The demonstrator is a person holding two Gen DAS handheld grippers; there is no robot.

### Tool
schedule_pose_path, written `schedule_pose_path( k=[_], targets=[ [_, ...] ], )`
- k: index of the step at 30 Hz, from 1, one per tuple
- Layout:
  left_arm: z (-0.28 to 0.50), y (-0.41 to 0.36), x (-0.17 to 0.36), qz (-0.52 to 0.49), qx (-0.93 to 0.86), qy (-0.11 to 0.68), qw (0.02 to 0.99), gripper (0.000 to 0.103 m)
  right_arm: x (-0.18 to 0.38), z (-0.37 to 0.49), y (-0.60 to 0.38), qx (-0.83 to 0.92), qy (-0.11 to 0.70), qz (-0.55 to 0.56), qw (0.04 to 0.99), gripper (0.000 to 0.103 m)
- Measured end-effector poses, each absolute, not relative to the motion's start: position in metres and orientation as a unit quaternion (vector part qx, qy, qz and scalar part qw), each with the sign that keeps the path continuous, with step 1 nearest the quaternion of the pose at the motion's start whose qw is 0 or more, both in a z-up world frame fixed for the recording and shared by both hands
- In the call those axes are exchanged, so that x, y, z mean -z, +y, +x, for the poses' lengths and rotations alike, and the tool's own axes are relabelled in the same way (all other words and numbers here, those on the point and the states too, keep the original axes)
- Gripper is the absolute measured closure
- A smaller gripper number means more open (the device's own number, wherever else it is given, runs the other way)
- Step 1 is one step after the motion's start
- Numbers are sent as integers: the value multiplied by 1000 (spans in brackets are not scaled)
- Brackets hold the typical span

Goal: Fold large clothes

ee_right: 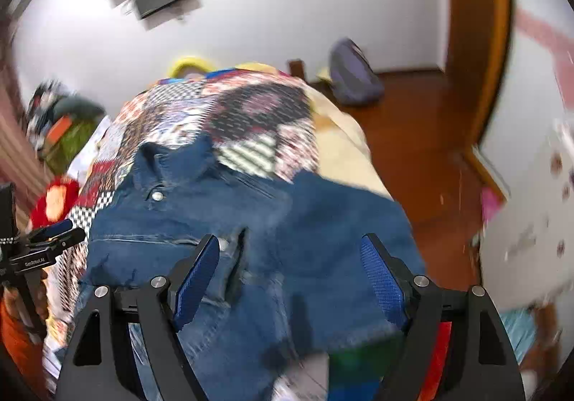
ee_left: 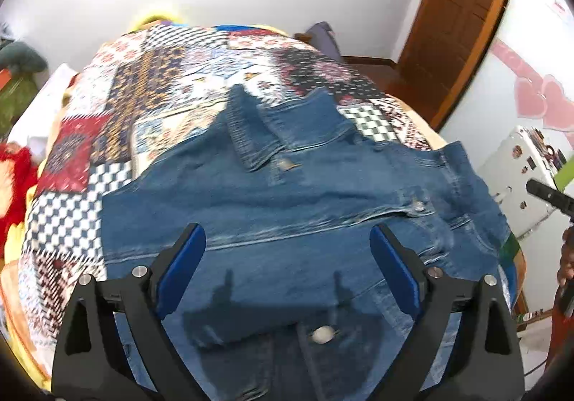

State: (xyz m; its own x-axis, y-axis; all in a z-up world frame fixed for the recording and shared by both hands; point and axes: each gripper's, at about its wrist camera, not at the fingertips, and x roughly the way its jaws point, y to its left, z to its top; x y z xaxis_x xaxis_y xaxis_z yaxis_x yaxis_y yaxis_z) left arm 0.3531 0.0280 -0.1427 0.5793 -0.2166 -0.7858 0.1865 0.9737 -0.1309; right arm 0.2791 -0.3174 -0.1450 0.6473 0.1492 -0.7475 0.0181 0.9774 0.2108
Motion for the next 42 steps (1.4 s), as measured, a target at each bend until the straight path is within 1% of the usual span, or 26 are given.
schedule_pose_path(
  k=[7,13,17,23,25,26,27,28,30,32,36,42],
  targets=[
    [376,-19,169,-7,144,474,869,10,196,243,-398,27,444,266,855,24],
    [388,-37,201,-29,147,511,847,10,246,234,-439,38,472,366,801,24],
    [391,-36,217,-54,140,532,833,10,269,245,-454,31,470,409,781,24],
    [383,-21,222,-90,126,530,834,10,289,272,-462,47,455,448,768,24],
    [383,-14,221,-103,122,530,833,10,290,282,-459,55,449,439,776,32],
    [382,-11,222,-109,119,531,832,10,288,284,-456,65,442,429,785,45],
    [382,-9,222,-110,117,531,832,10,287,286,-454,72,437,422,791,54],
    [381,-7,223,-109,114,531,833,10,285,288,-451,70,431,418,796,59],
    [378,-3,221,-103,107,526,837,10,277,287,-445,73,416,409,809,76],
    [376,0,217,-102,104,520,842,10,266,285,-442,77,404,393,822,80],
    [366,9,204,-100,98,500,855,10,233,284,-428,55,380,374,844,82],
    [347,29,181,-109,91,471,871,10,163,289,-383,-12,335,319,886,87]
  ],
)
